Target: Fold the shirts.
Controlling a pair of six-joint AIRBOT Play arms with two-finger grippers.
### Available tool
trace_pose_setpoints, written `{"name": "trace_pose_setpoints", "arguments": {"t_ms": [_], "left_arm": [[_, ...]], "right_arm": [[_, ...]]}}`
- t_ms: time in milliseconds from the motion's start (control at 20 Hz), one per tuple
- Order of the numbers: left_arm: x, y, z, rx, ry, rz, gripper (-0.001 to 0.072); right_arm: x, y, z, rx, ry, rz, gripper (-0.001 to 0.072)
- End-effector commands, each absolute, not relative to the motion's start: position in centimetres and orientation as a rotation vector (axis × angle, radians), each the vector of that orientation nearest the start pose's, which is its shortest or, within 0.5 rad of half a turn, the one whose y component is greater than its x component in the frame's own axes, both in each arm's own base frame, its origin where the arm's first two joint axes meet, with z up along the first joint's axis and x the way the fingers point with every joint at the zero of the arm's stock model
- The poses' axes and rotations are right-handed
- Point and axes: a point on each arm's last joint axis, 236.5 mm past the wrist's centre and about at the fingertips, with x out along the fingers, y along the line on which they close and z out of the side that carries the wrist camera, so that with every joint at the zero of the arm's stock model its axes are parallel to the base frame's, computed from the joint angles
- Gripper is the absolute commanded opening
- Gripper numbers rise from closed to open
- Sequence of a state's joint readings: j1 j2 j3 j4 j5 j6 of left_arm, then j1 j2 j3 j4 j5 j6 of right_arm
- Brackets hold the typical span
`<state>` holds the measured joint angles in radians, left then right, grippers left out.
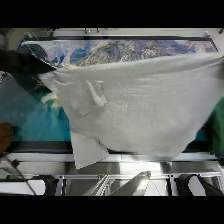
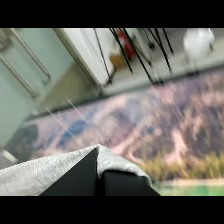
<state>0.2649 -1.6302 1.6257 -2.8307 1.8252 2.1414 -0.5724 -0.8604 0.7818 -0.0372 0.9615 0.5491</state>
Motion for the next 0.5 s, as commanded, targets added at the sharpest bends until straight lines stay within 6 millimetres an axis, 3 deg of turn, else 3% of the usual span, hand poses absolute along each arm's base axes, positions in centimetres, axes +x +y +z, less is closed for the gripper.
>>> {"name": "trace_pose_setpoints", "arguments": {"t_ms": [0, 100, 200, 350, 450], "left_arm": [[43.6, -12.2, 8.9, -0.777, 1.19, -1.209, 0.0013], [46.3, -11.8, 5.9, -0.824, 1.207, -1.158, 0.0012], [48.6, -11.4, 4.1, -0.827, 1.19, -1.111, 0.0011], [51.1, -9.8, 0.4, -0.77, 1.256, -0.949, 0.001], [51.0, -9.3, -1.1, -0.768, 1.328, -0.898, 0.0005]], "right_arm": [[43.0, -2.7, 8.8, 0.632, 0.427, 0.262, 0.0015], [44.9, -2.7, 3.9, 0.741, 0.479, 0.256, 0.0014], [46.4, -3.3, 0.4, 0.854, 0.48, 0.231, 0.0015], [47.4, -3.2, -2.5, 0.938, 0.487, 0.251, 0.0015], [47.3, -2.4, -3.2, 0.961, 0.504, 0.291, 0.0015]]}}
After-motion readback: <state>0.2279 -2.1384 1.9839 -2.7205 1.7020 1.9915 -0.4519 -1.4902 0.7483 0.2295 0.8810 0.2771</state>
